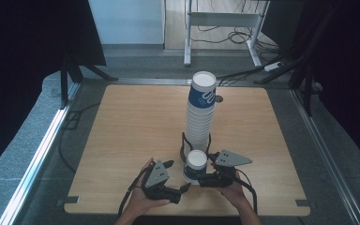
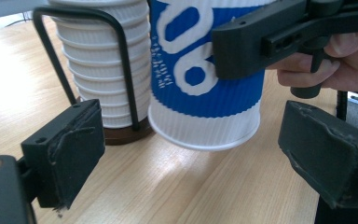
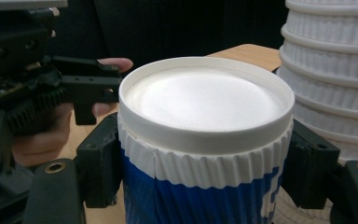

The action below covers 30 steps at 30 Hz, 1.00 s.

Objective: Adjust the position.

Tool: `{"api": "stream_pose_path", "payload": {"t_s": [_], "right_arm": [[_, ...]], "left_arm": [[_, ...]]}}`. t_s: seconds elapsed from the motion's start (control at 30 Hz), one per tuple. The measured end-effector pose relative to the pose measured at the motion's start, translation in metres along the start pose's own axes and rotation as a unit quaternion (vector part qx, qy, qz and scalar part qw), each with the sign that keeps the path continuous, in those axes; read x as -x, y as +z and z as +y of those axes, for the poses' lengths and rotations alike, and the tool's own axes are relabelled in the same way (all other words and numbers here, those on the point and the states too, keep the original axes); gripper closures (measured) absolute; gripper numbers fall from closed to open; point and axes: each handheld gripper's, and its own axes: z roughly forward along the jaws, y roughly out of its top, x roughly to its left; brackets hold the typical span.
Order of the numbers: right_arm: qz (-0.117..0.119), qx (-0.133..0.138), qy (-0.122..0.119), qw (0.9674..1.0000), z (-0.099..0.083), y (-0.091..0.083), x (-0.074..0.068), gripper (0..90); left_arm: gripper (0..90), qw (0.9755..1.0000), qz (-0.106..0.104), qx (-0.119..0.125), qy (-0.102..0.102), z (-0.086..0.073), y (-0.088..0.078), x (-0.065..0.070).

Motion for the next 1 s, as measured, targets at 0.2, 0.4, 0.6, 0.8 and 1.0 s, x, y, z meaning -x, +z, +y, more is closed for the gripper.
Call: {"api": "stream_pose_path", "payload": {"t_s": [0.2,0.4,0.6,0.8,1.0], "right_arm": [[0.008,0.004,0.000,1.0000,0.001,0.003,-0.007,26.2],[0.016,-0.001,-0.001,0.9999,-0.001,0.010,-0.014,26.2],[0.026,0.001,-0.002,0.9996,-0.001,0.014,-0.019,26.3],[0.028,-0.002,-0.002,0.9996,-0.002,0.013,-0.019,26.3],[0.029,-0.007,-0.002,0.9996,-0.002,0.014,-0.019,26.4]], "left_arm": [[7.6,1.0000,0.009,0.002,0.002,-0.001,0.007,0.004],[9.8,0.9998,0.018,0.000,0.004,-0.002,0.013,0.007],[13.7,0.9998,0.018,-0.007,0.002,-0.007,0.020,0.007],[16.3,0.9997,0.018,-0.005,0.013,-0.008,0.020,0.008],[16.0,0.9996,0.020,-0.014,0.018,-0.009,0.022,0.009]]}}
